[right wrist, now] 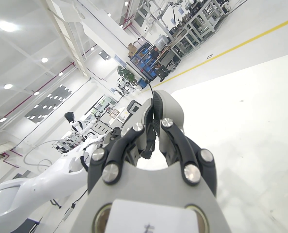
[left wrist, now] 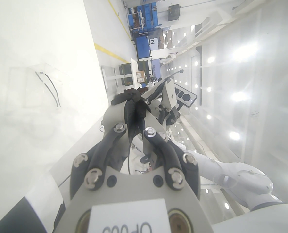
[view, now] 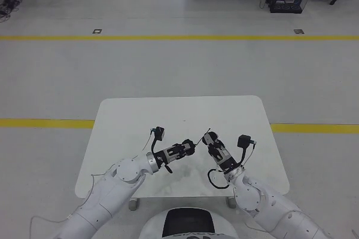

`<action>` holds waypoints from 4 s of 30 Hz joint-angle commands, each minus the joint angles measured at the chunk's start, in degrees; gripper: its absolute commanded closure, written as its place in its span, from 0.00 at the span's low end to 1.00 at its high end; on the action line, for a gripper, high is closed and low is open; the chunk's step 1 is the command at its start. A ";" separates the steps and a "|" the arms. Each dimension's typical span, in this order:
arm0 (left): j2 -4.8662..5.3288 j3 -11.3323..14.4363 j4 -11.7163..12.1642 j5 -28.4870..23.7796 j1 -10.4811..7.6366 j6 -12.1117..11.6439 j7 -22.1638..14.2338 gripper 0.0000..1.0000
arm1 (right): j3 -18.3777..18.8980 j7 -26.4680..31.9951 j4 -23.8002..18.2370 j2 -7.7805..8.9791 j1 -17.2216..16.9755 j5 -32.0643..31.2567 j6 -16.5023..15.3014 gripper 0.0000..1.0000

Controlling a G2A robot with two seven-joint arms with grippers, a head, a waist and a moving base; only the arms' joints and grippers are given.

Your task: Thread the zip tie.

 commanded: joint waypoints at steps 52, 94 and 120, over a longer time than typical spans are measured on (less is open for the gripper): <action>0.00 0.00 0.00 0.00 0.00 0.00 0.00 1.00 | 4.30 4.97 1.72 -2.57 -2.02 -6.14 0.00 1.00; 0.00 0.00 0.00 0.00 0.00 0.00 0.00 1.00 | 6.83 11.39 -2.53 -2.11 -5.46 -2.18 0.00 0.00; 0.79 -7.49 5.27 -20.79 2.01 0.00 -22.86 1.00 | 21.47 58.57 -9.21 0.05 -9.46 39.90 0.00 0.00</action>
